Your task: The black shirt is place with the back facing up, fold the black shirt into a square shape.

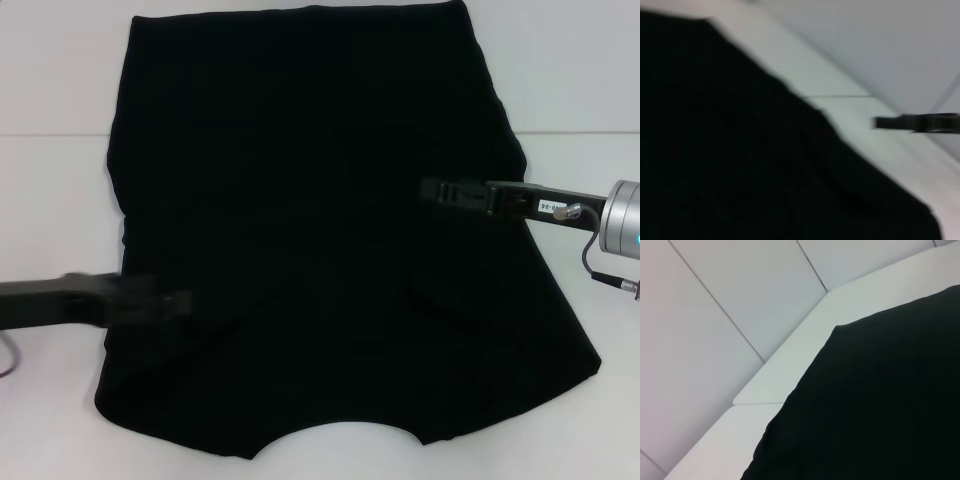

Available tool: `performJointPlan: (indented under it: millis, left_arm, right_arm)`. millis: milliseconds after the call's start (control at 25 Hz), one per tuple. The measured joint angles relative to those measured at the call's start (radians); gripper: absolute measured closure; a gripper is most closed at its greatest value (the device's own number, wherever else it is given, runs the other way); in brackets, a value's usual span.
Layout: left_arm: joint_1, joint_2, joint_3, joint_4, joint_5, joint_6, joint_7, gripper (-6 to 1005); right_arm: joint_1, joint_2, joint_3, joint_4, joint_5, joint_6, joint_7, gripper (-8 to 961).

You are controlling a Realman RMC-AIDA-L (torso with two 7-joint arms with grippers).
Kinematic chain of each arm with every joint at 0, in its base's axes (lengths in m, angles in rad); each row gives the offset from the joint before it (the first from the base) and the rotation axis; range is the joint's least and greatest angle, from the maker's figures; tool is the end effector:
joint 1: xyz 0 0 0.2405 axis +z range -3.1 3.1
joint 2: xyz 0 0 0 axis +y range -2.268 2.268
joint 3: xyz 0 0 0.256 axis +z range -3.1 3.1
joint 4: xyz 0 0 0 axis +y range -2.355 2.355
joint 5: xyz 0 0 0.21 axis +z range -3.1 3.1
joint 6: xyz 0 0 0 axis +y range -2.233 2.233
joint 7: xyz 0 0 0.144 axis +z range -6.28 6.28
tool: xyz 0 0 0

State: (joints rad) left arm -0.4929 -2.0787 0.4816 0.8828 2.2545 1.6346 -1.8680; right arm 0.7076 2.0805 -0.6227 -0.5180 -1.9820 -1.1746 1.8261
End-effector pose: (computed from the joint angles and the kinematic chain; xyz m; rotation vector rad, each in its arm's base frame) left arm -0.2960 0.3223 0.0503 -2.4969 -1.2216 -0.5548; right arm 0.2430 0.4036 -0.0113 -2.3283 1.2364 0.7580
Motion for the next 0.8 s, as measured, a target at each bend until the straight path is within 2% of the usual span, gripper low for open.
performJointPlan:
  millis: [160,360,600,800]
  left_arm:
    - [0.016,0.005,-0.068,0.052,0.11,0.017,-0.042,51]
    - [0.03,-0.003,-0.062,0.081,0.226,0.016,0.032,51]
    - [0.035,-0.022,-0.044,0.075,0.251,-0.013,0.16,51]
    - [0.051,-0.046,-0.025,0.072,0.255,-0.096,0.254,50]
  right_arm:
    - [0.003,0.0,-0.001,0.0,0.003,0.012,-0.003,72]
    - [0.008,-0.002,0.001,0.001,0.004,0.027,-0.003,58]
    - [0.013,-0.003,0.001,0.001,0.007,0.029,-0.003,61]
    - [0.006,-0.004,0.001,0.001,0.03,0.029,-0.003,64]
